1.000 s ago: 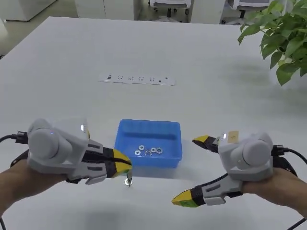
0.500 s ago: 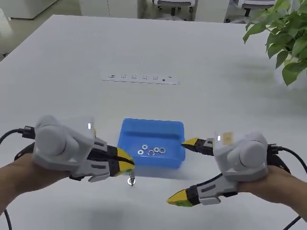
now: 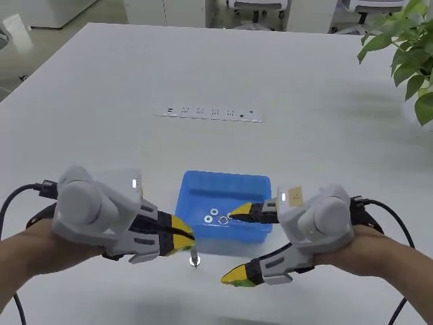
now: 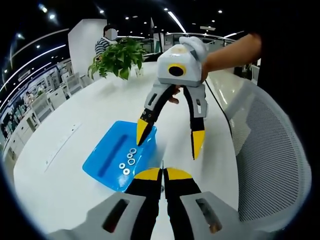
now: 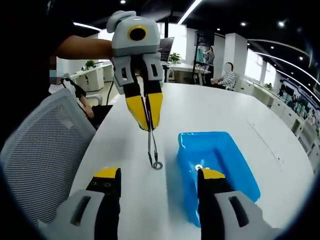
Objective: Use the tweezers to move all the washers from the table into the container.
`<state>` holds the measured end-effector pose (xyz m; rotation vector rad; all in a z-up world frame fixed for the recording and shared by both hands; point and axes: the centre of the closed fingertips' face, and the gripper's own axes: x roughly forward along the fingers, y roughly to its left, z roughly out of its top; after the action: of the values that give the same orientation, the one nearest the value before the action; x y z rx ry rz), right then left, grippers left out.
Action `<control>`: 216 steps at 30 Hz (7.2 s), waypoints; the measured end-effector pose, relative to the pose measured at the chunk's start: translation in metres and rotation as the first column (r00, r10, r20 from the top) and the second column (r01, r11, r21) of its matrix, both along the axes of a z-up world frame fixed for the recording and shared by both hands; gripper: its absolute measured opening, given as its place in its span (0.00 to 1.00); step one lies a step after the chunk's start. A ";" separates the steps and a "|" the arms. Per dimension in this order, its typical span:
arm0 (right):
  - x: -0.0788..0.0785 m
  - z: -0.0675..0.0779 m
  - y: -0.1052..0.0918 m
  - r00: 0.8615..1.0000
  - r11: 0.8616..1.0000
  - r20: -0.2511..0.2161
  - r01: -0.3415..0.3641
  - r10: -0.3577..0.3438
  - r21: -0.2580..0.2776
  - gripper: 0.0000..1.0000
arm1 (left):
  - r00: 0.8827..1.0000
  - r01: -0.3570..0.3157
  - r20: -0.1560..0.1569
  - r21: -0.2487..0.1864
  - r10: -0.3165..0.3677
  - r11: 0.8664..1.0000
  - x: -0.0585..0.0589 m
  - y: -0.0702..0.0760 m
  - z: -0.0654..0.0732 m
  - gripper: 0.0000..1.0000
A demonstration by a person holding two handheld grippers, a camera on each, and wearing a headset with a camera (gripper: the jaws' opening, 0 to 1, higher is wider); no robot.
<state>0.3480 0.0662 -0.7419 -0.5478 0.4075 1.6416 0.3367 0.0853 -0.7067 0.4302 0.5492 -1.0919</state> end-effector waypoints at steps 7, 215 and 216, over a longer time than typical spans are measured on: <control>-0.005 -0.004 0.014 0.997 0.997 0.015 -0.071 0.071 -0.012 0.48 | 1.000 0.003 -0.002 0.002 -0.003 1.000 0.000 -0.001 -0.001 0.06; 0.100 -0.021 0.017 0.988 0.992 0.123 -0.081 0.093 -0.094 0.10 | 0.995 -0.003 0.100 -0.101 0.014 0.995 0.110 -0.031 0.019 0.07; 0.100 -0.021 0.017 0.988 0.992 0.124 -0.082 0.094 -0.095 0.10 | 0.995 -0.001 0.100 -0.099 0.011 0.995 0.110 -0.031 0.018 0.07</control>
<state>0.4478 0.0833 -0.7629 -0.7443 0.3679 1.6679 0.4471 0.0542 -0.6883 0.3949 0.4056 -1.0807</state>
